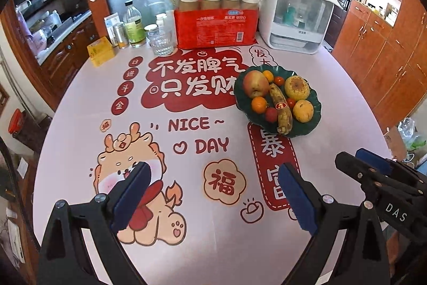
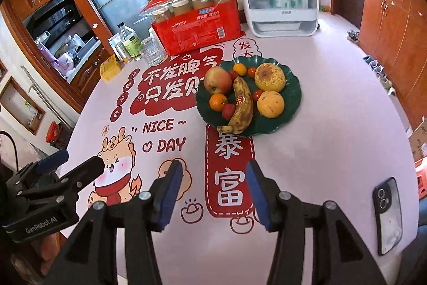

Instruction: Organize fruits

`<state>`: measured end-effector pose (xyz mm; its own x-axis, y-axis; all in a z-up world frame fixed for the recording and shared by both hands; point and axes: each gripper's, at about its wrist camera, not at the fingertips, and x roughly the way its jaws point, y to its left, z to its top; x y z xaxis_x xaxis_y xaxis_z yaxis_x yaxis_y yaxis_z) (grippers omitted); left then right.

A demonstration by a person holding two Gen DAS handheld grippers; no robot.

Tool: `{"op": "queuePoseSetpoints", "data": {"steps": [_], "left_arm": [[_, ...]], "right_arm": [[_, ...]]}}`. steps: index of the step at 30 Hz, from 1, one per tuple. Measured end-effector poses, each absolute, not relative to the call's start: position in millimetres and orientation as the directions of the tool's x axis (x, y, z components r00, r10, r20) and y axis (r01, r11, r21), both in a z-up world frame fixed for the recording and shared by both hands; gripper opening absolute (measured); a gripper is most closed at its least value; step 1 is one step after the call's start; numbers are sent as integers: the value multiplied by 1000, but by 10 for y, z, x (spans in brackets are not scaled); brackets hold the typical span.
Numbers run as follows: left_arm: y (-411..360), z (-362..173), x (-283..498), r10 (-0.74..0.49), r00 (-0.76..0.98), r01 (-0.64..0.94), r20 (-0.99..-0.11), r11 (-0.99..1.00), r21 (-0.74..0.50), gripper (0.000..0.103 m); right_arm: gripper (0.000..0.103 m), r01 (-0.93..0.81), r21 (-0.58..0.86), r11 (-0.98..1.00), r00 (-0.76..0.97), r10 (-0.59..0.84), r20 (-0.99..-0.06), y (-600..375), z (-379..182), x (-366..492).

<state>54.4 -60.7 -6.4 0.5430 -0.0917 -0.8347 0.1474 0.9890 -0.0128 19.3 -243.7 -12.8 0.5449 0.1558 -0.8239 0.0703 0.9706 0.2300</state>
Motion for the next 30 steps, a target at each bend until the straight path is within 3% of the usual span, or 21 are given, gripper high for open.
{"op": "queuePoseSetpoints", "data": {"steps": [30], "left_arm": [[-482,-39,248,-82,541,71,-837,996,-51,96]], "right_arm": [[52,18,149,989,551,115,-827,-2092,10,-64]]}}
